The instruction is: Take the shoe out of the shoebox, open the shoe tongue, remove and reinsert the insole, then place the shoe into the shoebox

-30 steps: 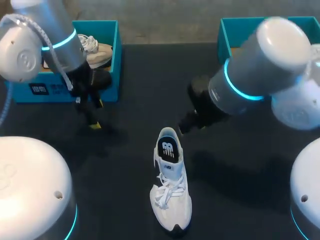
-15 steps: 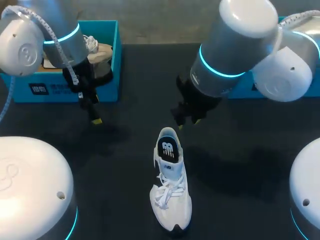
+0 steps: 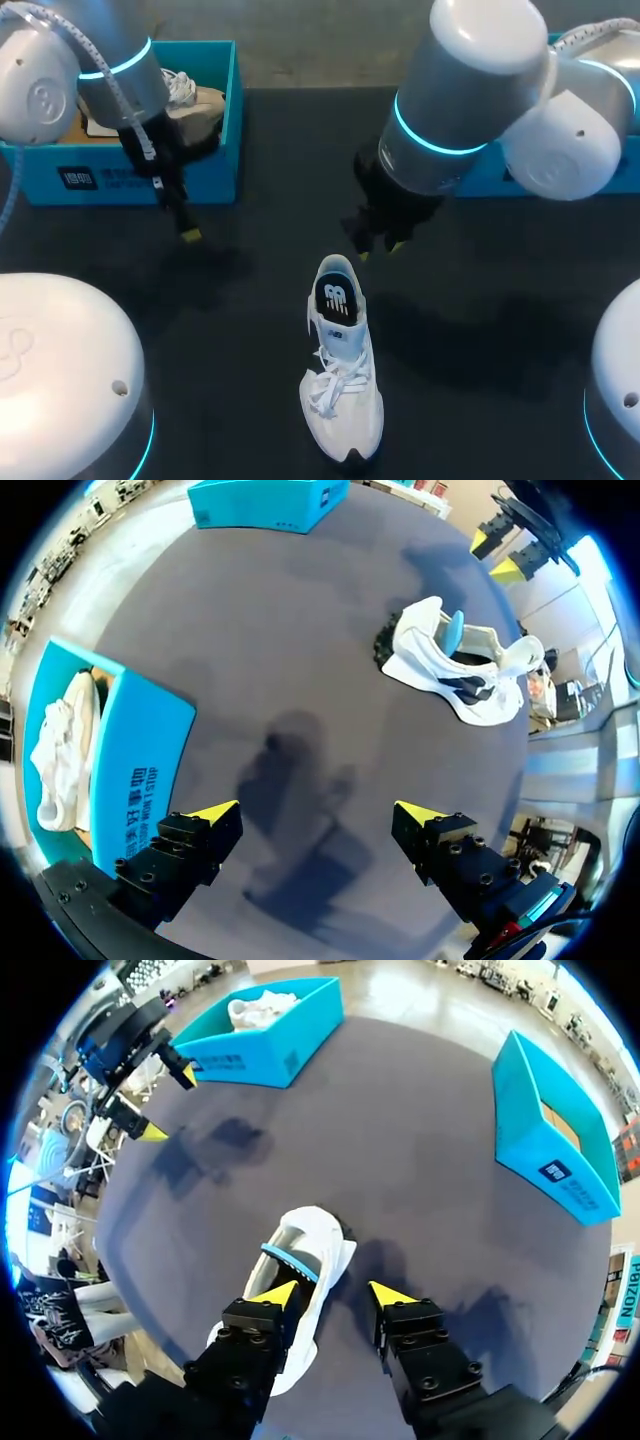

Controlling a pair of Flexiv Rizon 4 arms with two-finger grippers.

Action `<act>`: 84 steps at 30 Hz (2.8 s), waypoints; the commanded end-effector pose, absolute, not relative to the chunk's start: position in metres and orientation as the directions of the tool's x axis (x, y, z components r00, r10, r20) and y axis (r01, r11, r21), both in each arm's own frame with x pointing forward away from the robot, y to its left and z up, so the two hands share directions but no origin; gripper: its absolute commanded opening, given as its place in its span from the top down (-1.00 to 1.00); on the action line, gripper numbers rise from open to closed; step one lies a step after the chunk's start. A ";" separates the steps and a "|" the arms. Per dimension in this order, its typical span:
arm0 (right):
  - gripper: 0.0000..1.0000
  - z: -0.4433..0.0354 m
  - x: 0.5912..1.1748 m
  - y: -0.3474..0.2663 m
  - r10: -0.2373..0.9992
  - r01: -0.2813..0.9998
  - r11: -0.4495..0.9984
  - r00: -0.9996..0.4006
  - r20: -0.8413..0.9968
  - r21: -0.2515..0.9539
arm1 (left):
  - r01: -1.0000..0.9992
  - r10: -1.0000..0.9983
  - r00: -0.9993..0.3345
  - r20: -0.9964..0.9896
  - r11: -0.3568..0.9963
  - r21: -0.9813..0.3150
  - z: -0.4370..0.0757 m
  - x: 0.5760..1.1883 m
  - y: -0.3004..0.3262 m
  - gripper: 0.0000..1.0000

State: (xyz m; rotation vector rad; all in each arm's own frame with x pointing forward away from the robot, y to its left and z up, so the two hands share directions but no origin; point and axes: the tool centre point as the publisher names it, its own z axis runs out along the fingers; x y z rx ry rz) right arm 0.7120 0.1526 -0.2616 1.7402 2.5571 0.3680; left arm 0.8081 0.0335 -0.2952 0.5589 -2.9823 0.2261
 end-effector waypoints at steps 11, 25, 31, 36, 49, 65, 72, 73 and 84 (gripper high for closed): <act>0.69 -0.265 0.711 0.158 0.942 0.936 0.306 -0.324 0.087 0.171 | -0.497 -0.491 -0.867 0.080 0.861 -0.104 -0.281 0.815 0.051 -1.00; 1.00 -0.269 0.703 0.164 0.978 0.973 0.194 -0.202 0.053 0.124 | -0.632 -0.630 -0.774 0.062 0.766 -0.113 -0.272 0.827 0.075 -1.00; 1.00 -0.274 0.699 0.171 0.984 0.980 0.166 -0.171 0.041 0.109 | -0.690 -0.687 -0.724 0.070 0.717 -0.102 -0.268 0.836 0.091 -1.00; 1.00 -0.279 0.696 0.178 0.991 0.988 0.128 -0.132 0.035 0.088 | -0.737 -0.733 -0.676 0.078 0.670 -0.091 -0.265 0.846 0.108 -1.00; 1.00 -0.283 0.693 0.184 0.993 0.992 0.102 -0.106 0.056 0.080 | -0.739 -0.735 -0.673 0.078 0.667 -0.090 -0.264 0.848 0.112 -1.00; 1.00 -0.283 0.693 0.184 0.993 0.992 0.102 -0.106 0.056 0.080 | -0.739 -0.735 -0.673 0.078 0.667 -0.090 -0.264 0.848 0.112 -1.00; 1.00 -0.283 0.693 0.184 0.993 0.991 0.104 -0.109 0.055 0.080 | -0.739 -0.735 -0.673 0.078 0.667 -0.090 -0.264 0.848 0.112 -1.00; 1.00 -0.284 0.694 0.184 0.992 0.991 0.105 -0.110 0.055 0.080 | -0.739 -0.735 -0.673 0.078 0.667 -0.090 -0.264 0.848 0.112 -1.00; 1.00 -0.284 0.694 0.185 0.992 0.991 0.108 -0.112 0.055 0.080 | -0.739 -0.735 -0.673 0.078 0.667 -0.090 -0.264 0.848 0.112 -1.00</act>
